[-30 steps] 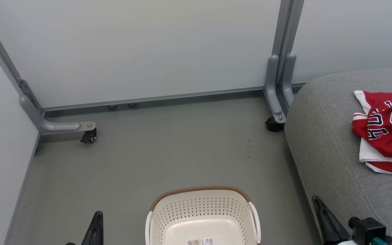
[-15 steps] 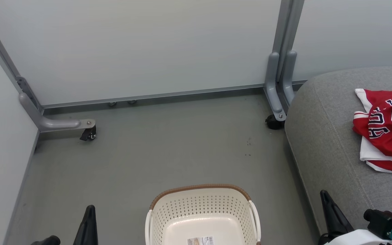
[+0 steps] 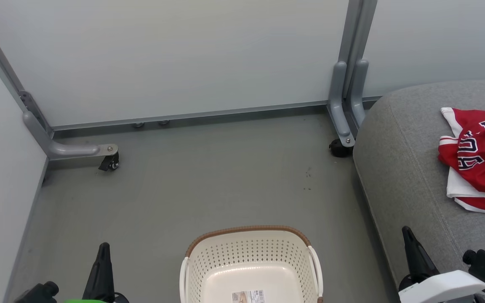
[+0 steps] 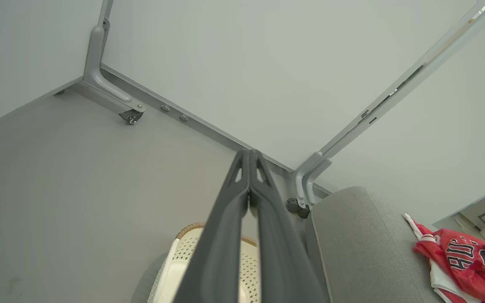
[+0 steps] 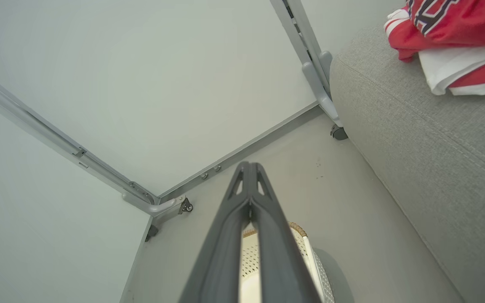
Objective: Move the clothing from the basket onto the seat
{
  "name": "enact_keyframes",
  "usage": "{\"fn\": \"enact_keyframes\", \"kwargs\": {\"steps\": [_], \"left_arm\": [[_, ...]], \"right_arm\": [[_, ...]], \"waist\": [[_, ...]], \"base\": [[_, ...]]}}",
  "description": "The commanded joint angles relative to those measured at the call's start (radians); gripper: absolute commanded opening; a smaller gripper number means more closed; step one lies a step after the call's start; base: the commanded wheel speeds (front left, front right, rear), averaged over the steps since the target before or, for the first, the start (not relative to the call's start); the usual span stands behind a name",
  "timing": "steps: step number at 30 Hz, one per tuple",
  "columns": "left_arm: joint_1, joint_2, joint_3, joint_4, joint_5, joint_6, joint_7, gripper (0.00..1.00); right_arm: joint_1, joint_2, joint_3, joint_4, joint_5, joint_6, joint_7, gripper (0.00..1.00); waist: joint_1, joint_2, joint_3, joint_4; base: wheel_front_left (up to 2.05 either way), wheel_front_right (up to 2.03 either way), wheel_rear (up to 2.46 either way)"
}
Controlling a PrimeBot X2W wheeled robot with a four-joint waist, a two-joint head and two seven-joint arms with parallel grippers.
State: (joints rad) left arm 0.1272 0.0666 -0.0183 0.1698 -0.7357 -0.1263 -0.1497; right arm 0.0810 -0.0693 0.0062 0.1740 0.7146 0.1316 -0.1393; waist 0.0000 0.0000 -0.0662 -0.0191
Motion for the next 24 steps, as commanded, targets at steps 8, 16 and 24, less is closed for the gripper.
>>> {"fn": "enact_keyframes", "kwargs": {"steps": [8, 16, 24], "left_arm": [[-0.057, 0.013, 0.014, -0.001, -0.134, -0.003, 0.030, 0.00], [-0.081, 0.015, 0.022, 0.008, -0.237, -0.003, 0.054, 0.00], [-0.104, 0.016, 0.031, 0.016, -0.331, -0.004, 0.078, 0.00]], "right_arm": [[-0.049, -0.008, -0.015, 0.000, 0.135, -0.001, 0.031, 0.00], [-0.068, -0.008, -0.024, 0.009, 0.238, -0.001, 0.055, 0.00], [-0.086, -0.008, -0.033, 0.017, 0.334, -0.001, 0.080, 0.00]], "waist": [[0.0000, 0.0000, 0.006, 0.002], [0.0000, 0.0000, 0.012, 0.003], [0.0000, 0.0000, 0.018, 0.005]], "base": [[0.00, 0.00, 0.00], [0.00, 0.00, 0.00], [0.00, 0.00, 0.00]]}}
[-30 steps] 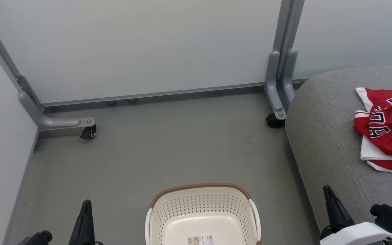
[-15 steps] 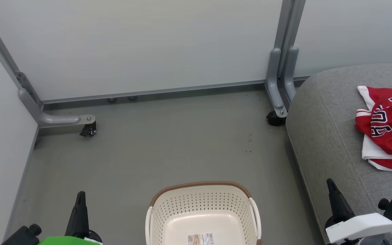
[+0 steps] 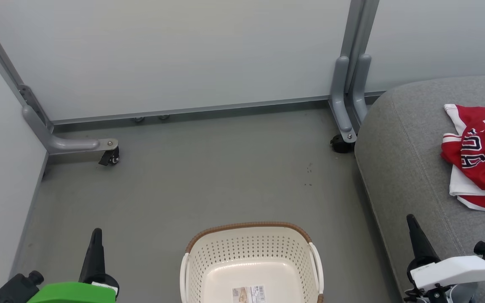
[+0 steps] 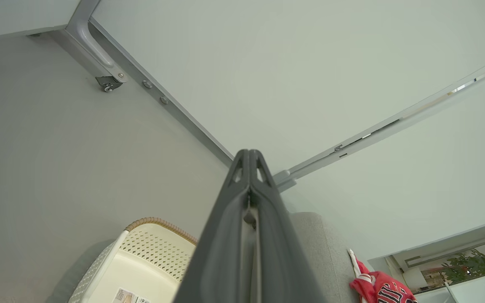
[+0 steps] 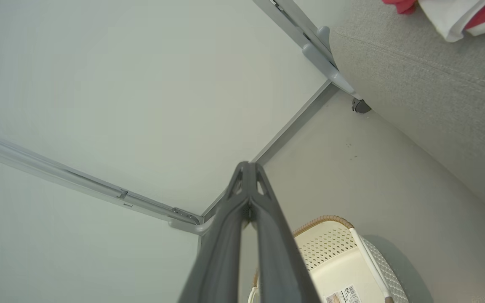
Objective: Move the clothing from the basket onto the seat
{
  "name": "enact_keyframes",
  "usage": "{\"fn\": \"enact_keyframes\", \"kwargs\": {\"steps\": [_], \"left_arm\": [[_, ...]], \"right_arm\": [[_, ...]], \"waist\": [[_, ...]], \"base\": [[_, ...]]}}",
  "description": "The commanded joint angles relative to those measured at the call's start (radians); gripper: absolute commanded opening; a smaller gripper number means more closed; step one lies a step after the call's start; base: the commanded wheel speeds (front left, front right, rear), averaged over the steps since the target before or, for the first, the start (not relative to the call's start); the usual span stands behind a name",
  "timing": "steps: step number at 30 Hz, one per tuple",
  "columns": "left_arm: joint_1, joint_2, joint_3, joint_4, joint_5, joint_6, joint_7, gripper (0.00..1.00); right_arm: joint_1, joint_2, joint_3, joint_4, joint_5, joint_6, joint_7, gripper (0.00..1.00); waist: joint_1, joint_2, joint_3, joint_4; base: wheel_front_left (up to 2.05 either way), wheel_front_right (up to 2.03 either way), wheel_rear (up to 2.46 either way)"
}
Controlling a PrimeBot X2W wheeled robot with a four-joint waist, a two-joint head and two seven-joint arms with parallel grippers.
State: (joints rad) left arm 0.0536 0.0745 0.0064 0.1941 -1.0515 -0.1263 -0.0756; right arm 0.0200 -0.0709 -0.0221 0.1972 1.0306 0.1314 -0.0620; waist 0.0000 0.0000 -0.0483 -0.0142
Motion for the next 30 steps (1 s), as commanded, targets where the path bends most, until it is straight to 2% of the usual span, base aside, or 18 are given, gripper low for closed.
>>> {"fn": "enact_keyframes", "kwargs": {"steps": [1, 30], "left_arm": [[-0.033, 0.009, 0.007, -0.007, -0.028, -0.004, 0.007, 0.00], [-0.102, 0.008, 0.040, 0.022, -0.318, -0.005, 0.085, 0.00]], "right_arm": [[-0.027, -0.006, -0.006, -0.005, 0.031, -0.001, 0.006, 0.00], [-0.081, -0.002, -0.038, 0.022, 0.322, -0.001, 0.083, 0.00]], "waist": [[0.0000, 0.0000, 0.001, 0.000], [0.0000, 0.0000, 0.023, 0.006]], "base": [[0.00, 0.00, 0.00], [0.00, 0.00, 0.00]]}}
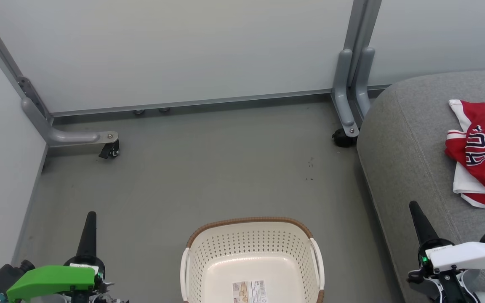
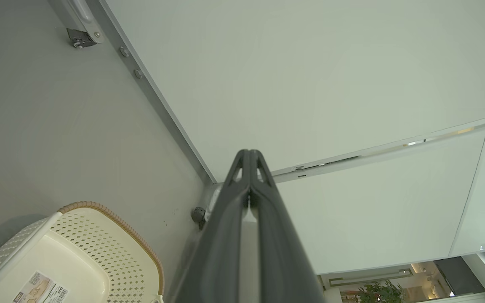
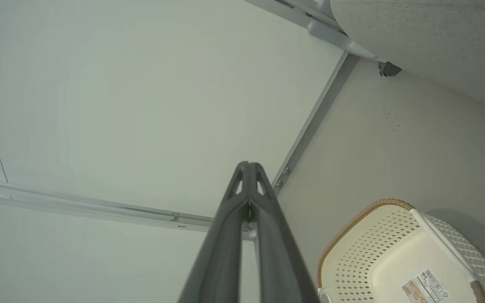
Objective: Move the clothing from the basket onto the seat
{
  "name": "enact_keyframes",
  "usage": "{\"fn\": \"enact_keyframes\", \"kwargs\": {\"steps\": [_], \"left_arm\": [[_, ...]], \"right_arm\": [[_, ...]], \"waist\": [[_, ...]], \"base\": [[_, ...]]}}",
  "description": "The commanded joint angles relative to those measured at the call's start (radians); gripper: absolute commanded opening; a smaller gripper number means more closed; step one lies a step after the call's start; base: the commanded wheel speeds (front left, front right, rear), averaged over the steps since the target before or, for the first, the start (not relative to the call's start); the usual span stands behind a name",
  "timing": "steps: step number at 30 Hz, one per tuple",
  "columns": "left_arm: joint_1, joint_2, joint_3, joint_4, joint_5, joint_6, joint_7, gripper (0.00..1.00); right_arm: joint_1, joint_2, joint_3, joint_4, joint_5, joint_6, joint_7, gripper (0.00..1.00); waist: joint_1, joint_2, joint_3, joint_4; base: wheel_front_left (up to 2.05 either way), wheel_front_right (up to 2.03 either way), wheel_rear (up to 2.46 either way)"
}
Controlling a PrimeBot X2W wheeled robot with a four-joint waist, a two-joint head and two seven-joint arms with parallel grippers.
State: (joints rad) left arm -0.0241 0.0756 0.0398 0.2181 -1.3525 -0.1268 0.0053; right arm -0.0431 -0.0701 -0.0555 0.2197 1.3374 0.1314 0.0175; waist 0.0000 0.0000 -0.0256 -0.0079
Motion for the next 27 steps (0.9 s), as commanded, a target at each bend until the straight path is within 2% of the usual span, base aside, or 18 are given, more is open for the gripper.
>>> {"fn": "enact_keyframes", "kwargs": {"steps": [1, 27], "left_arm": [[-0.027, 0.007, 0.007, -0.001, -0.024, -0.005, 0.006, 0.00], [-0.075, 0.002, 0.033, 0.019, -0.217, -0.006, 0.064, 0.00]], "right_arm": [[-0.020, -0.003, -0.006, 0.000, 0.025, -0.001, 0.007, 0.00], [-0.057, 0.002, -0.030, 0.018, 0.221, -0.001, 0.062, 0.00]], "waist": [[0.0000, 0.0000, 0.001, 0.000], [0.0000, 0.0000, 0.020, 0.006]], "base": [[0.00, 0.00, 0.00], [0.00, 0.00, 0.00]]}}
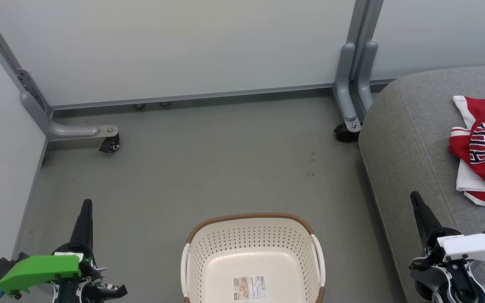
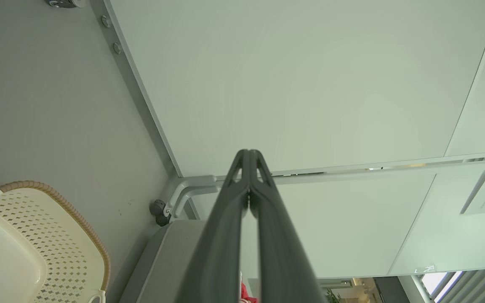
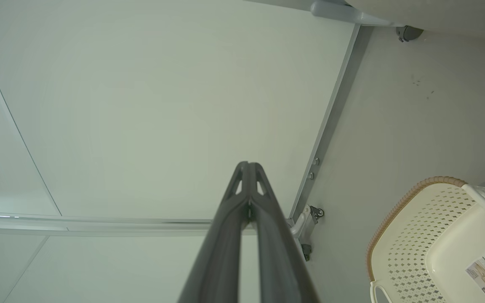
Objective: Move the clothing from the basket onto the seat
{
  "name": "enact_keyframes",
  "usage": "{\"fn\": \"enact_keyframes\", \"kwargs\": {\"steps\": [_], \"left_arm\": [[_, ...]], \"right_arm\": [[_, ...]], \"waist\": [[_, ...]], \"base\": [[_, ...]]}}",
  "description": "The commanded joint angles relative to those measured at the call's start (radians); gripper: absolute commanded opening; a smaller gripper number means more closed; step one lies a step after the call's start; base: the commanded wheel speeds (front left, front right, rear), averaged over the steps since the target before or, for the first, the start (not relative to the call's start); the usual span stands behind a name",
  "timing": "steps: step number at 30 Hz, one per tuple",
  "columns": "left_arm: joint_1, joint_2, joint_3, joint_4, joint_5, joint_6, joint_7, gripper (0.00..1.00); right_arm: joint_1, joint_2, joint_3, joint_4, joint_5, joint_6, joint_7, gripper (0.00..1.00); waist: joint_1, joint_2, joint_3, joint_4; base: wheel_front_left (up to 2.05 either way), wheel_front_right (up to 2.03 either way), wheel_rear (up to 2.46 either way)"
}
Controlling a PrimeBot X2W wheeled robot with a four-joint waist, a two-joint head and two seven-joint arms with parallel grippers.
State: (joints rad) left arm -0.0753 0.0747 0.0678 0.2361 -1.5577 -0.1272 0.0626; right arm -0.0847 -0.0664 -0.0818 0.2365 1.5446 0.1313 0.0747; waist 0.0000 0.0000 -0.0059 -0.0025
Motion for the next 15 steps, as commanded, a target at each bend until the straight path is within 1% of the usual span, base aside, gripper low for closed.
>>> {"fn": "enact_keyframes", "kwargs": {"steps": [1, 11, 15], "left_arm": [[-0.025, 0.002, 0.006, 0.002, -0.020, -0.006, 0.008, 0.00], [-0.039, 0.000, 0.015, 0.009, -0.084, -0.006, 0.027, 0.00], [-0.038, -0.001, 0.017, 0.009, -0.083, -0.006, 0.029, 0.00]], "right_arm": [[-0.016, -0.002, -0.005, 0.002, 0.021, -0.001, 0.008, 0.00], [-0.028, 0.000, -0.014, 0.008, 0.087, -0.001, 0.025, 0.00], [-0.027, 0.001, -0.015, 0.009, 0.085, -0.001, 0.027, 0.00]], "waist": [[0.0000, 0.0000, 0.001, 0.000], [0.0000, 0.0000, 0.008, 0.002], [0.0000, 0.0000, 0.009, 0.003]], "base": [[0.00, 0.00, 0.00], [0.00, 0.00, 0.00], [0.00, 0.00, 0.00]]}}
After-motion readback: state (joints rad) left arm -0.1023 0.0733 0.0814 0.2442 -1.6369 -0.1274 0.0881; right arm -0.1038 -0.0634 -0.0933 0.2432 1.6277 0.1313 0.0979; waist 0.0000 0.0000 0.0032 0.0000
